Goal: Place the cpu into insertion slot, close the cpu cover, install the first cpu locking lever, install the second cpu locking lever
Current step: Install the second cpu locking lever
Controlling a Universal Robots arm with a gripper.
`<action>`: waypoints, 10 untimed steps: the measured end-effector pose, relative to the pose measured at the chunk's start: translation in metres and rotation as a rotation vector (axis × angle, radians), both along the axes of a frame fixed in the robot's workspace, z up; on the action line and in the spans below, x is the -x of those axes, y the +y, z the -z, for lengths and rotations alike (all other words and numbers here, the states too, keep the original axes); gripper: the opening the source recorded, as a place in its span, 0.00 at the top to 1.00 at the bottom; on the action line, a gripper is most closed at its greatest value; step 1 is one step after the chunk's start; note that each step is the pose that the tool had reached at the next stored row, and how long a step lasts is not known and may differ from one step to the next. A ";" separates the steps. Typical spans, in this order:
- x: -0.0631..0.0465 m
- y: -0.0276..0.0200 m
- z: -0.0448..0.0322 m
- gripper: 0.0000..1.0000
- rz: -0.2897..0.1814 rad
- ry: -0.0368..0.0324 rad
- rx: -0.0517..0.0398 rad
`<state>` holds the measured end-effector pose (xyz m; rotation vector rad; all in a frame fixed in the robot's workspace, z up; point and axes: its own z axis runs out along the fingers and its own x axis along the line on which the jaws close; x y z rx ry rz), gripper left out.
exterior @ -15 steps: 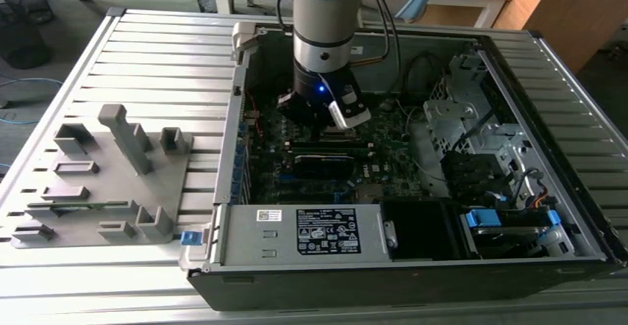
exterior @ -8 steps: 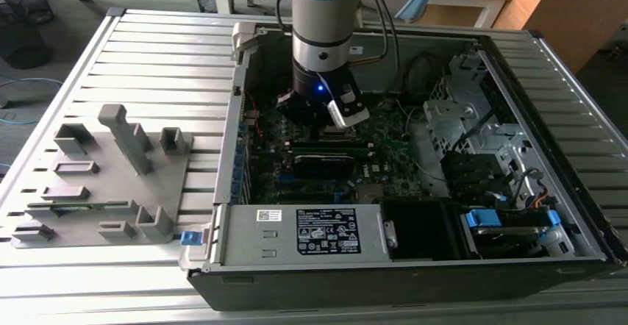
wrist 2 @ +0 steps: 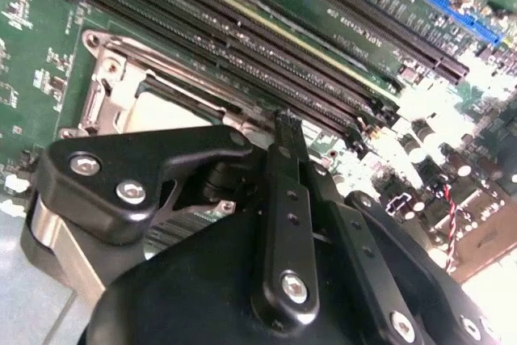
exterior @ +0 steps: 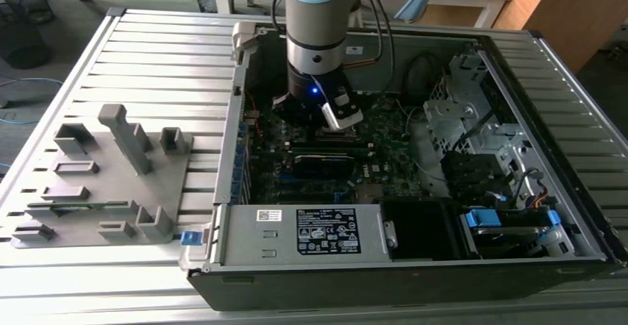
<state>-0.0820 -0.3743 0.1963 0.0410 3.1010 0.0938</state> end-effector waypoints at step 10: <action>0.003 -0.0008 0.0000 0.89 0.000 -0.0051 -0.0001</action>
